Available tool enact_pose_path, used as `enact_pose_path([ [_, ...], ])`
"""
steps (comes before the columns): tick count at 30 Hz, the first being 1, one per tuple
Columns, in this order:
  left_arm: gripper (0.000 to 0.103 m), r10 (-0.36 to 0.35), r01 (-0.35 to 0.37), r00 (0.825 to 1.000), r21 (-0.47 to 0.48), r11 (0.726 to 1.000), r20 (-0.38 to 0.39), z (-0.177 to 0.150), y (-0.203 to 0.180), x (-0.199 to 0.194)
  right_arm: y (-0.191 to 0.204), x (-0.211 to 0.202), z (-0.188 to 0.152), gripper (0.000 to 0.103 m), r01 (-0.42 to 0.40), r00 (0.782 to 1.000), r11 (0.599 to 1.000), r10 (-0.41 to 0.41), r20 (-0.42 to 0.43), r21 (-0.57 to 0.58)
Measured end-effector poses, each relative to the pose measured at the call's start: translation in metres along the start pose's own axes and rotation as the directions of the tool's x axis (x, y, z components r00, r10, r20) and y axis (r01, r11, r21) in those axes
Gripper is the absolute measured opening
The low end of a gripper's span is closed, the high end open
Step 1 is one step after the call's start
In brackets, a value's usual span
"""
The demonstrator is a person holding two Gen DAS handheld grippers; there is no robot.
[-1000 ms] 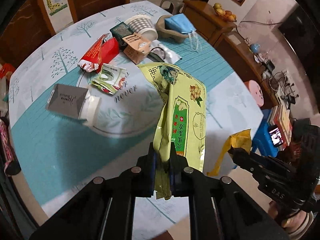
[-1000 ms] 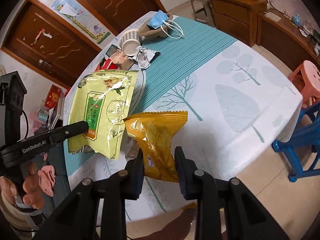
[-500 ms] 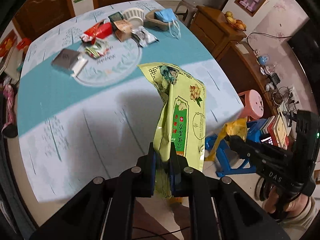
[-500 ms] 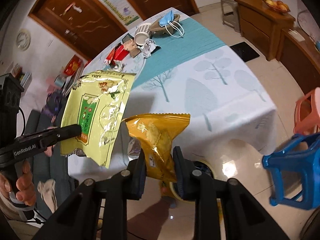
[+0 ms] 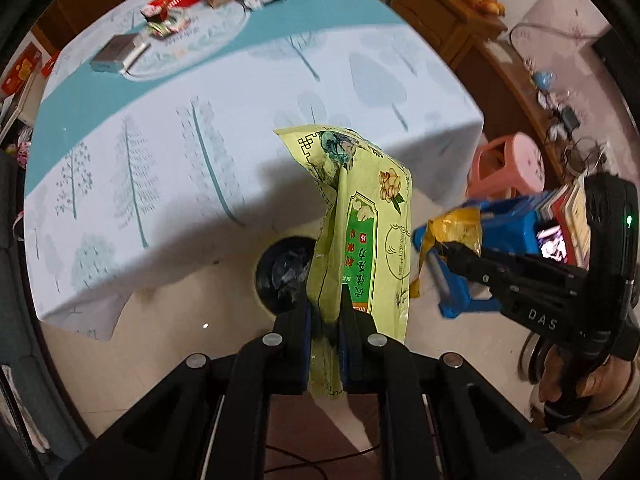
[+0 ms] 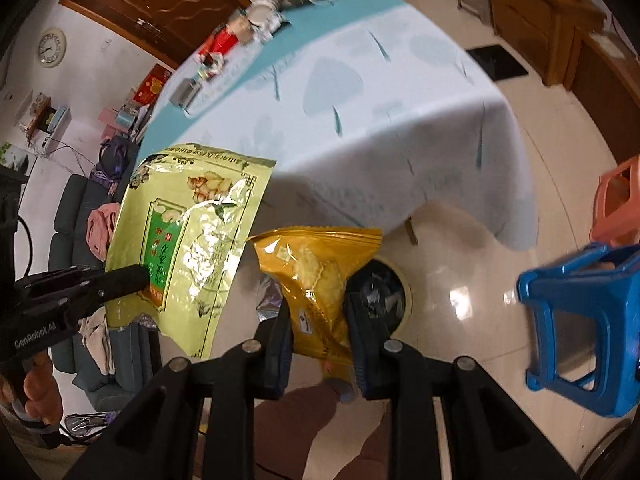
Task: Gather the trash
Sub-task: 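Lift both bags and carry them toward the trash bin, then open both tools over the bin to drop the green and yellow bags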
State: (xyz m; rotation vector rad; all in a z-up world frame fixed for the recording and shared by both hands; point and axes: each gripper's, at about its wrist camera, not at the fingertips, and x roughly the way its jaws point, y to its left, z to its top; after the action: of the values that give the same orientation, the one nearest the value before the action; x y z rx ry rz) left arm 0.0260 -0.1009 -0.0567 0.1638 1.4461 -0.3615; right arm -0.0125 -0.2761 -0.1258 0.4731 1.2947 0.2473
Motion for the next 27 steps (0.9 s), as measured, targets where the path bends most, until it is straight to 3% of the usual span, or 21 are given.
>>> enact_pose_path([
  [6,0.008,0.026,-0.025,0.997,0.016,1.0,-0.075,-0.02,-0.001,0.042,-0.013,0.033,-0.02,0.024,0.035,0.997,0.999,-0.033,-0.063,0.026],
  [13,0.008,0.057,-0.052,0.985,0.036,0.998,-0.165,-0.045,0.01,0.121,-0.032,0.091,-0.042,0.024,0.103,0.989,0.991,-0.093,-0.116,0.09],
  [27,0.01,0.103,-0.074,0.954,0.114,0.991,-0.282,-0.063,0.042,0.34,-0.066,0.273,-0.077,0.025,0.224,0.971,0.966,-0.21,-0.115,0.126],
])
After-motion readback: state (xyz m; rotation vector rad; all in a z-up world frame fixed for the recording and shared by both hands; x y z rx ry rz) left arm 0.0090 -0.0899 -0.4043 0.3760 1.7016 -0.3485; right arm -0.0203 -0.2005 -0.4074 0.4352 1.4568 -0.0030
